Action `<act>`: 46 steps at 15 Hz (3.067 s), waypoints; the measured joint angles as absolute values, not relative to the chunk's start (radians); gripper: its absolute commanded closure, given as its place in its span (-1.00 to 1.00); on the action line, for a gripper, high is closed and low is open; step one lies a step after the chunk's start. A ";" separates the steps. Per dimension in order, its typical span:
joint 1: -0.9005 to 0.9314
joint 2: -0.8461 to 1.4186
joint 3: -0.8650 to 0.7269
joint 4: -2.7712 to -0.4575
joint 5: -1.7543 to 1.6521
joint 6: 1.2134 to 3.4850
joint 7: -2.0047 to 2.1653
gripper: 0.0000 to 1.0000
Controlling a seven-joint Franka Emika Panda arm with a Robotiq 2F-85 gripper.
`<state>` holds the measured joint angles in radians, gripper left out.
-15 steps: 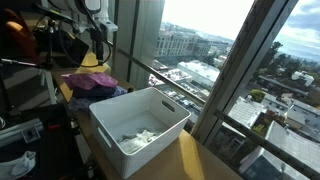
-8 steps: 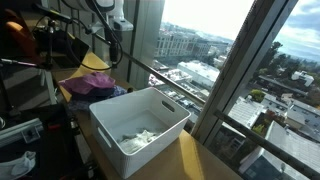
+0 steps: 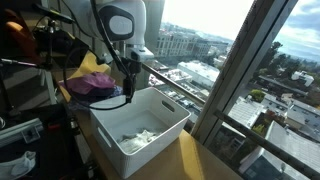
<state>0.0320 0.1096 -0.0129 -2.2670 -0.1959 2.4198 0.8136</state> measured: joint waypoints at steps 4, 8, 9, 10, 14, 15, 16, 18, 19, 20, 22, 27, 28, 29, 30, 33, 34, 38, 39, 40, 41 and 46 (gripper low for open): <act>0.000 0.186 -0.080 -2.333 -0.233 2.515 0.814 -1.00; -0.003 0.281 -0.156 -2.376 -0.266 2.611 0.815 -1.00; -0.003 0.304 -0.175 -2.380 -0.277 2.637 0.815 -1.00; -0.002 0.328 -0.195 -2.381 -0.290 2.659 0.815 -1.00; 0.013 0.407 -0.269 -2.377 -0.307 2.735 0.815 -1.00; 0.018 0.421 -0.282 -2.376 -0.307 2.750 0.815 -1.00; 0.026 0.432 -0.293 -2.376 -0.307 2.761 0.815 -0.95; 0.044 0.446 -0.307 -2.375 -0.304 2.774 0.815 -0.46; 0.050 0.449 -0.309 -2.375 -0.301 2.775 0.815 -0.38; 0.056 0.451 -0.309 -2.375 -0.295 2.776 0.815 -0.24; 0.067 0.451 -0.309 -2.374 -0.278 2.776 0.815 0.09; 0.083 0.450 -0.308 -2.373 -0.221 2.776 0.813 0.80; 0.083 0.449 -0.308 -2.371 -0.212 2.775 0.813 0.94; 0.083 0.446 -0.308 -2.369 -0.206 2.775 0.812 0.90; 0.083 0.443 -0.308 -2.366 -0.204 2.775 0.812 0.88; 0.090 0.422 -0.310 -2.355 -0.204 2.773 0.812 0.89; 0.094 0.407 -0.311 -2.351 -0.205 2.771 0.812 0.89; 0.118 0.294 -0.318 -2.343 -0.218 2.738 0.815 0.89; 0.125 0.256 -0.318 -2.338 -0.231 2.718 0.819 0.89; 0.131 0.217 -0.315 -2.333 -0.245 2.695 0.826 0.89; 0.134 0.175 -0.306 -2.326 -0.259 2.670 0.834 0.89; 0.131 -0.024 -0.177 -2.283 -0.276 2.535 0.871 0.89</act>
